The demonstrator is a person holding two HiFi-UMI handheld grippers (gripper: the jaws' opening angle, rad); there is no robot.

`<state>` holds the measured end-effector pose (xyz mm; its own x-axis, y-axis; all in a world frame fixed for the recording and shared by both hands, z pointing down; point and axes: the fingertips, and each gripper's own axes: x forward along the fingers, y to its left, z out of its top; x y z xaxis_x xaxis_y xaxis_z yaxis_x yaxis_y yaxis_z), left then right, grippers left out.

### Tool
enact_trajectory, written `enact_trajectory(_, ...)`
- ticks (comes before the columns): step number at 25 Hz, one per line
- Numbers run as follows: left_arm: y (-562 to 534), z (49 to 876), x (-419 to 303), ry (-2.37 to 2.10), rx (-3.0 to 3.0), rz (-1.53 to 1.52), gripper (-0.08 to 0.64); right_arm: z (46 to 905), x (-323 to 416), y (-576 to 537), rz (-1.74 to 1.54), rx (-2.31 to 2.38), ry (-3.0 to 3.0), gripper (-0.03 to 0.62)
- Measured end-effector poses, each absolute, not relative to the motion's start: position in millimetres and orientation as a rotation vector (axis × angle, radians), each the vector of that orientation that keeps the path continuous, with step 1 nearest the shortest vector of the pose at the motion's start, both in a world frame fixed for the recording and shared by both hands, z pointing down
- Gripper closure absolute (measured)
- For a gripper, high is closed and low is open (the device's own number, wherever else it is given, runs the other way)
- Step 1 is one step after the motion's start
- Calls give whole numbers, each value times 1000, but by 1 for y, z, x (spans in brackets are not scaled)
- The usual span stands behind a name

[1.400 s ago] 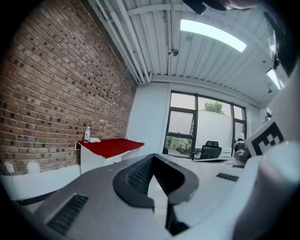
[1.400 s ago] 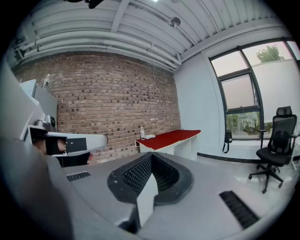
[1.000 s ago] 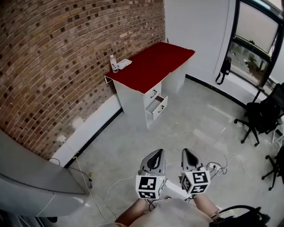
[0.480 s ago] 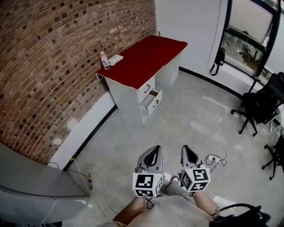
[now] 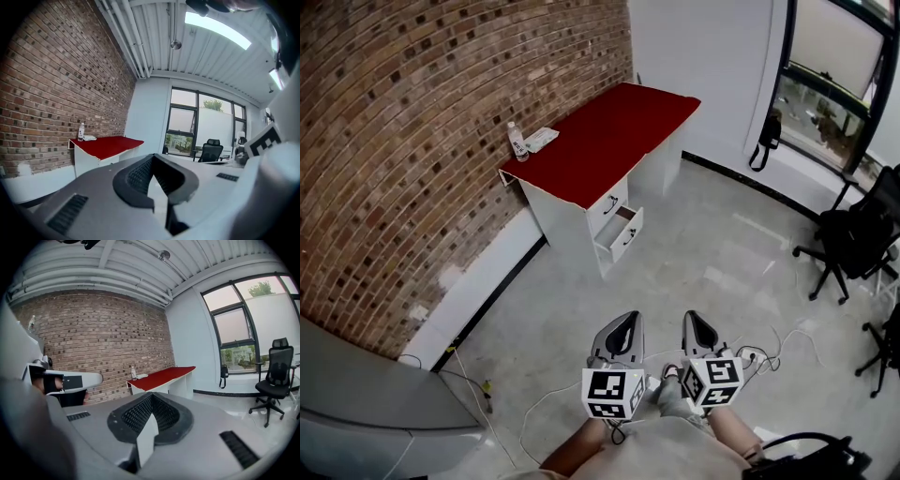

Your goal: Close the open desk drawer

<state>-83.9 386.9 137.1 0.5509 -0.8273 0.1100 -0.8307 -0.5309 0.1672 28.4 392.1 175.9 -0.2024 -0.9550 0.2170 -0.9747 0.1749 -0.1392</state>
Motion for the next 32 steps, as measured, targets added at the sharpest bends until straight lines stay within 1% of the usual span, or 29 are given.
enact_trajectory(10, 304, 134, -47, -1470, 2522, 25, 552, 171, 68, 302, 407, 1848, -2382, 594)
enact_trajectory(25, 226, 140, -21, -1579, 2432, 24, 552, 175, 107, 224, 438, 1754, -2404, 594)
enact_trajectory(32, 190, 144, 8, -1615, 2408, 20, 552, 184, 140, 187, 463, 1725, -2410, 594)
